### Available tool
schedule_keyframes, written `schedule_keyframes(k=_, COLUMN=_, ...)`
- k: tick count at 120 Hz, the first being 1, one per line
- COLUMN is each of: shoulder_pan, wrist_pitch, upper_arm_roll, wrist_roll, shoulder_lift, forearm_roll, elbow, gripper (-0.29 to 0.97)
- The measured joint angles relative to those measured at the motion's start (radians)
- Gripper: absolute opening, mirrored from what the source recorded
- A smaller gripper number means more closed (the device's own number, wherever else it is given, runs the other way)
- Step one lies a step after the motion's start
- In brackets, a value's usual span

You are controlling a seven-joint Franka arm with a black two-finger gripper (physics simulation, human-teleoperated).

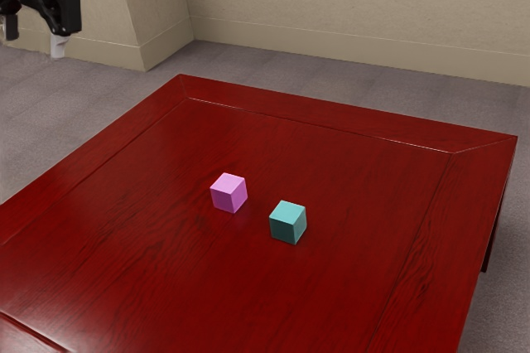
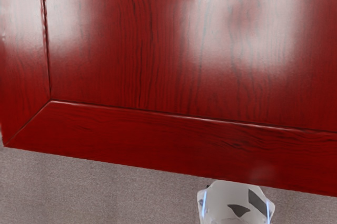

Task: Pick up the blue block with one arm, and put the blue block on the pink block with one arm

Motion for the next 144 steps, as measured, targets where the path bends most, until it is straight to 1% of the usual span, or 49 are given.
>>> schedule_keyframes(k=10, shoulder_pan=0.059, wrist_pitch=0.124, upper_arm_roll=-0.046, wrist_roll=0.01, shoulder_lift=0.017, forearm_roll=0.017, elbow=-0.01, gripper=0.68)
schedule_keyframes(k=17, shoulder_pan=0.093, wrist_pitch=0.193, upper_arm_roll=-0.059, wrist_roll=0.014, shoulder_lift=0.073, forearm_roll=0.019, elbow=-0.013, gripper=0.68)
schedule_keyframes(k=21, shoulder_pan=0.091, wrist_pitch=0.232, upper_arm_roll=-0.063, wrist_roll=0.017, shoulder_lift=0.11, forearm_roll=0.018, elbow=-0.014, gripper=0.68)
schedule_keyframes(k=26, shoulder_pan=0.061, wrist_pitch=0.277, upper_arm_roll=-0.068, wrist_roll=0.02, shoulder_lift=0.15, forearm_roll=0.011, elbow=-0.017, gripper=0.68)
schedule_keyframes(k=33, shoulder_pan=0.027, wrist_pitch=0.337, upper_arm_roll=-0.082, wrist_roll=0.023, shoulder_lift=0.218, forearm_roll=-0.016, elbow=-0.019, gripper=0.68)
schedule_keyframes(k=39, shoulder_pan=0.017, wrist_pitch=0.387, upper_arm_roll=-0.087, wrist_roll=0.026, shoulder_lift=0.276, forearm_roll=-0.036, elbow=-0.022, gripper=0.68)
schedule_keyframes(k=59, shoulder_pan=0.017, wrist_pitch=0.55, upper_arm_roll=-0.088, wrist_roll=0.031, shoulder_lift=0.422, forearm_roll=-0.126, elbow=-0.068, gripper=0.68)
schedule_keyframes(k=68, shoulder_pan=0.018, wrist_pitch=0.622, upper_arm_roll=-0.088, wrist_roll=0.031, shoulder_lift=0.465, forearm_roll=-0.172, elbow=-0.105, gripper=0.68)
schedule_keyframes(k=92, shoulder_pan=0.011, wrist_pitch=0.79, upper_arm_roll=-0.089, wrist_roll=0.006, shoulder_lift=0.501, forearm_roll=-0.29, elbow=-0.227, gripper=0.68)
schedule_keyframes(k=112, shoulder_pan=-0.021, wrist_pitch=0.91, upper_arm_roll=-0.089, wrist_roll=-0.033, shoulder_lift=0.508, forearm_roll=-0.391, elbow=-0.314, gripper=0.68)
schedule_keyframes(k=122, shoulder_pan=-0.041, wrist_pitch=0.954, upper_arm_roll=-0.089, wrist_roll=-0.053, shoulder_lift=0.514, forearm_roll=-0.418, elbow=-0.331, gripper=0.68)
schedule_keyframes(k=144, shoulder_pan=-0.109, wrist_pitch=1.034, upper_arm_roll=-0.086, wrist_roll=-0.092, shoulder_lift=0.523, forearm_roll=-0.454, elbow=-0.425, gripper=0.68)
